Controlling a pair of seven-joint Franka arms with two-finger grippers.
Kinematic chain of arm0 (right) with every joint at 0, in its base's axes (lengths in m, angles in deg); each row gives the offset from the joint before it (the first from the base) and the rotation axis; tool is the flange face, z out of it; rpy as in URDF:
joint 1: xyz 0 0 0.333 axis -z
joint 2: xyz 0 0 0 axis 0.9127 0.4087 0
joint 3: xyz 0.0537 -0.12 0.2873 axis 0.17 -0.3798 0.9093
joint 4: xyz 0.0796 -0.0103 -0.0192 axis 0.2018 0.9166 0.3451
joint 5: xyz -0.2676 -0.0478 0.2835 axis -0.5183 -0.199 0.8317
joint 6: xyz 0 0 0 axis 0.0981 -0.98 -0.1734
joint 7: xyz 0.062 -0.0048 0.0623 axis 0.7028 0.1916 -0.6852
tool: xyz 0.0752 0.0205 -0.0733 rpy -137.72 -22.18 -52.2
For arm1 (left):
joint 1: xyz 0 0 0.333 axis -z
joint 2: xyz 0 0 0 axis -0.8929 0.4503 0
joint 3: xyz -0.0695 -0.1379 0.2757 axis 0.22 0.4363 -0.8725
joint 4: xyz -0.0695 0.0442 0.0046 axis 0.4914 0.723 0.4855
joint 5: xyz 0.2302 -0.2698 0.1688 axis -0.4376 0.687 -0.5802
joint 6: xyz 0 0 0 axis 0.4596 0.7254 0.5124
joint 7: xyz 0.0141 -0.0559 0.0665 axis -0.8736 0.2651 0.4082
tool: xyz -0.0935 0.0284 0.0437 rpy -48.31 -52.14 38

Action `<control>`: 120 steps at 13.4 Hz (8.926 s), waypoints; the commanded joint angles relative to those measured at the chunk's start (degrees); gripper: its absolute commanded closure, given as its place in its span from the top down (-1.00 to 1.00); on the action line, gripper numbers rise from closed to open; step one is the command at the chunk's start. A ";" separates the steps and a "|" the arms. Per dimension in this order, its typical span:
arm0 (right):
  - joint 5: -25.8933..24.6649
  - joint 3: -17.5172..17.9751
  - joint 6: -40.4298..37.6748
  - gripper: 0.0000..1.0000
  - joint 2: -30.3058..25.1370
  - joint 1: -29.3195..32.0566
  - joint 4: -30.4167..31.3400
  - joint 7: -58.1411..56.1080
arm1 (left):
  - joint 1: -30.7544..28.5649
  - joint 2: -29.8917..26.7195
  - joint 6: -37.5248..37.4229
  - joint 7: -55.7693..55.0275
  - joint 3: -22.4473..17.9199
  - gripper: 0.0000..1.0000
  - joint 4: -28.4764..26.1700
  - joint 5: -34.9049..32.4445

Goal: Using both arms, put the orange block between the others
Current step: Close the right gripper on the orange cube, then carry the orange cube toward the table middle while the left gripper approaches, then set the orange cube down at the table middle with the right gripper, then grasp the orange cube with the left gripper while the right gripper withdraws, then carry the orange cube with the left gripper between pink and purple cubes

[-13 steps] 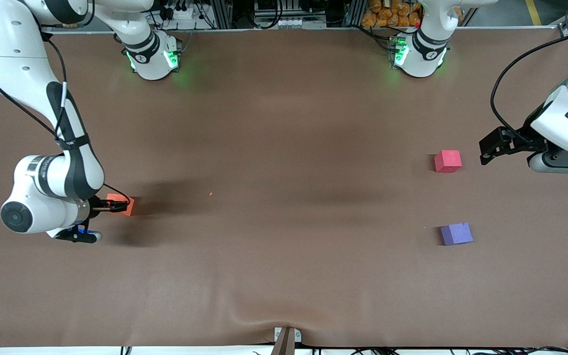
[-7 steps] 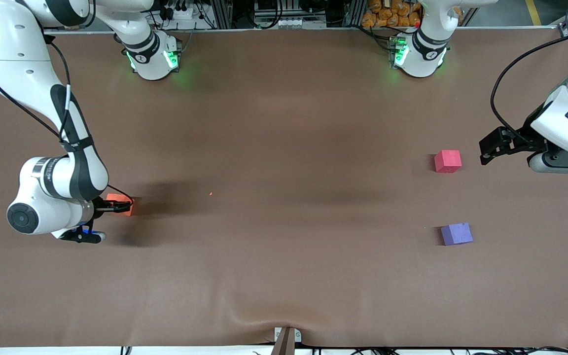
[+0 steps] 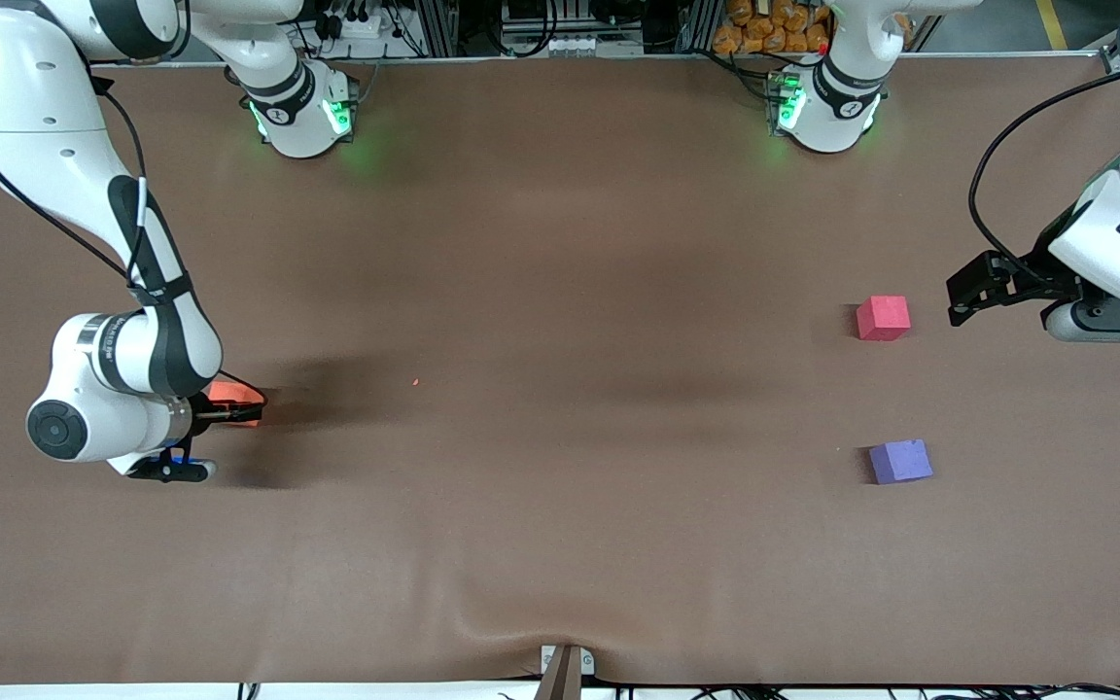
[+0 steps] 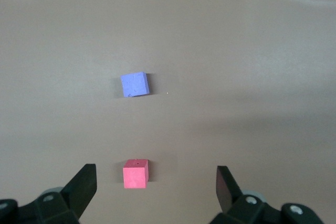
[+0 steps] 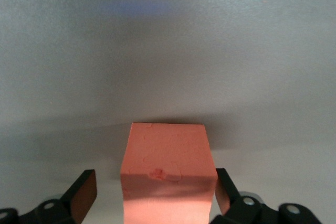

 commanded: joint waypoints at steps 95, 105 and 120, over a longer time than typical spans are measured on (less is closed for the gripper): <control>-1.05 0.85 -28.12 1.00 -32.25 -0.54 -9.03 10.50 | 30.19 36.82 26.63 -40.16 -9.32 -1.00 5.90 1.98; -0.17 -0.83 -28.90 1.00 -32.42 -1.34 -9.03 8.46 | 14.98 27.43 20.27 -25.95 -9.06 -1.00 -8.84 -8.49; 0.01 -3.91 -32.42 1.00 -35.15 -4.32 -9.38 5.04 | -8.66 16.77 38.19 -1.32 -0.02 -1.00 -32.42 -7.79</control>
